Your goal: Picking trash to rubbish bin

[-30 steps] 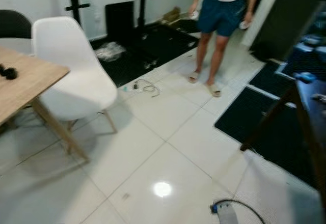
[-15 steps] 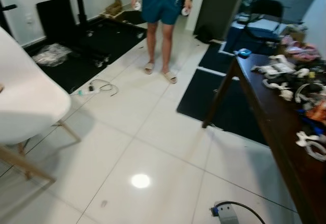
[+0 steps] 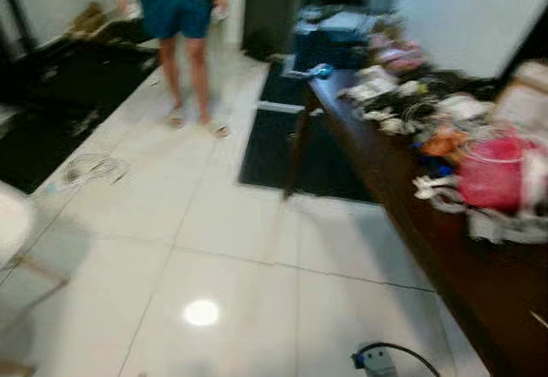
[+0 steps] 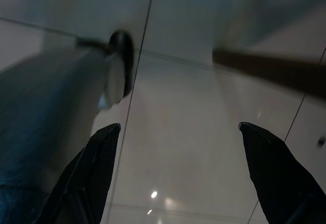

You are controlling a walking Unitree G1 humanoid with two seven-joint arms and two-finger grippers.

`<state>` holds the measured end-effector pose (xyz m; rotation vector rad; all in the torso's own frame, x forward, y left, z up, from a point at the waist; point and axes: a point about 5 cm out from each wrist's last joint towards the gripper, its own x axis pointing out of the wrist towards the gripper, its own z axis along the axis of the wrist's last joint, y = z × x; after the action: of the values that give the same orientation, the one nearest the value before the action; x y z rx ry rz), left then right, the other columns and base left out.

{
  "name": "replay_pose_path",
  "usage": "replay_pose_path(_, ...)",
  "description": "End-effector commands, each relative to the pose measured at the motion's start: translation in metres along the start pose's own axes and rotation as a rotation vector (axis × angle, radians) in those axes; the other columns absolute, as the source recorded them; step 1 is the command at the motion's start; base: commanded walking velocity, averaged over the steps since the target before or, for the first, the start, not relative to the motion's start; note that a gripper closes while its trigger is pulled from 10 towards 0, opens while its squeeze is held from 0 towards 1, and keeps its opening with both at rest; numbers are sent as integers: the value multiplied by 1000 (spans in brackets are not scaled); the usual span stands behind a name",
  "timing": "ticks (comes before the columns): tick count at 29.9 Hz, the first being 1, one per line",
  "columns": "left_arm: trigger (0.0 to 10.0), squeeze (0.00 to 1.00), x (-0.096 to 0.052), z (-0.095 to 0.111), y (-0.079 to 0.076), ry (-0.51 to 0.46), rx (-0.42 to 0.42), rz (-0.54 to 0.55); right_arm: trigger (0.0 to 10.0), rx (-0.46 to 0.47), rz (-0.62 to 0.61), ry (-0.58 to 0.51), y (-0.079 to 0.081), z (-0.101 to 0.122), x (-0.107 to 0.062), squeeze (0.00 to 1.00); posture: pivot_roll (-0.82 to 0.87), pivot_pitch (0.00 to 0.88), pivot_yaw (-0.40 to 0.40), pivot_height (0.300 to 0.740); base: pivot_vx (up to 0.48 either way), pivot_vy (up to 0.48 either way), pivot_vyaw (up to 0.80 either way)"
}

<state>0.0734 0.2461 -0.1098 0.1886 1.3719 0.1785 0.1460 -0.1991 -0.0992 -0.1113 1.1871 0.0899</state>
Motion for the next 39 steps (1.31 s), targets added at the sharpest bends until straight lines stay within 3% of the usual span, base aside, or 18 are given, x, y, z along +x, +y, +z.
replay_pose_path(1,10000,0,0,4,-1,-10,3,-8,10000,-5,-8,5,-3,-1,-1,0,110,41,-46,740,0,0,-788)
replay_pose_path(17,10000,0,0,2,-4,-5,-36,-14,10000,-53,2,3,-2,4,0,0,129,55,-61,740,0,0,-788)
replay_pose_path(26,10000,0,0,-5,-4,7,-46,-12,10000,-127,12,41,-1,-3,0,0,130,62,-60,740,0,0,-790)
replay_pose_path(39,10000,0,0,1,-3,-3,-39,-12,10000,-145,19,59,0,-9,-1,0,121,68,-56,740,0,0,-788)
